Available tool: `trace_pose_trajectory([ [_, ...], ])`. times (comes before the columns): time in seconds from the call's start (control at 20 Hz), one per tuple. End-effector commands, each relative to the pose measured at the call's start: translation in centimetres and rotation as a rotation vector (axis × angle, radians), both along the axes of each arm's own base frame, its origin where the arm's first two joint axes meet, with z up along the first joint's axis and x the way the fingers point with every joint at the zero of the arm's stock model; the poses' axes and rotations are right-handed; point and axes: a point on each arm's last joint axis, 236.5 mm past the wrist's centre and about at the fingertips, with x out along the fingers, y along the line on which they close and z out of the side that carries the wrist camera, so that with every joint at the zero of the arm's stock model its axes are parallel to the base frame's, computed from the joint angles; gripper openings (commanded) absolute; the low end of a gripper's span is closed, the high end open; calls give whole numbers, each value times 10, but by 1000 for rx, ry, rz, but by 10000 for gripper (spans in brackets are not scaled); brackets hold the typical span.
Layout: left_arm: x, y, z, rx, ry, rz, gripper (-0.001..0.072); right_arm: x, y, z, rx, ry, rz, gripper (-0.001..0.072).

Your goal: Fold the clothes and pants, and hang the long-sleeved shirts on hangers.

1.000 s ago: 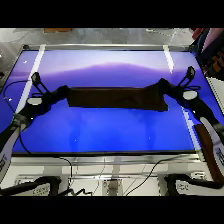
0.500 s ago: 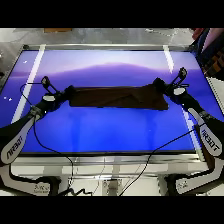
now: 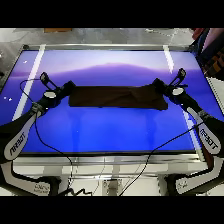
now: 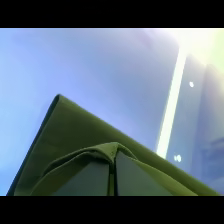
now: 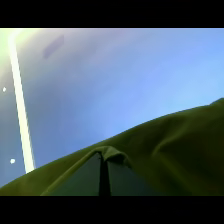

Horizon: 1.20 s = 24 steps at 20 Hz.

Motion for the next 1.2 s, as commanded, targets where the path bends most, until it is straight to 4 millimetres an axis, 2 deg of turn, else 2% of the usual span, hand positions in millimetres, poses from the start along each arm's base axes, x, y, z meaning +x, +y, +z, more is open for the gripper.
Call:
trace_pose_trajectory([
  [0.0, 2, 3, 2, 13, -9, 10, 428, -1, 3, -1, 6, 9, 13, 246],
  [0.05, 2, 3, 2, 18, -10, 6, 714, -1, 4, -2, 6, 9, 13, 514],
  [0.1, 2, 2, 1, 21, -8, -1, 705, -2, 4, -2, 6, 10, 14, 637],
  [0.3, -14, -2, -7, 164, 41, -194, 695, -10, 14, -10, -6, 51, 81, 631],
  [0.4, -29, 4, -20, 121, 119, -253, 695, -16, 18, -15, -31, 76, 124, 630],
  [0.6, -59, 46, -38, -12, 256, -284, 695, -33, 35, -28, -49, 149, 237, 630],
  [0.7, -63, 58, -38, -59, 283, -301, 696, -41, 46, -27, -59, 173, 316, 621],
  [0.8, -62, 54, -39, -94, 306, -348, 696, -40, 57, -16, -121, 144, 425, 620],
  [0.9, -63, 38, -47, -159, 358, -405, 696, -34, 71, 2, -159, 101, 496, 620],
  [1.05, -63, 12, -66, -252, 427, -465, 696, -25, 103, 33, -171, 35, 561, 620],
  [1.15, -56, -3, -68, -321, 415, -471, 695, -21, 129, 57, -208, -29, 630, 620],
])
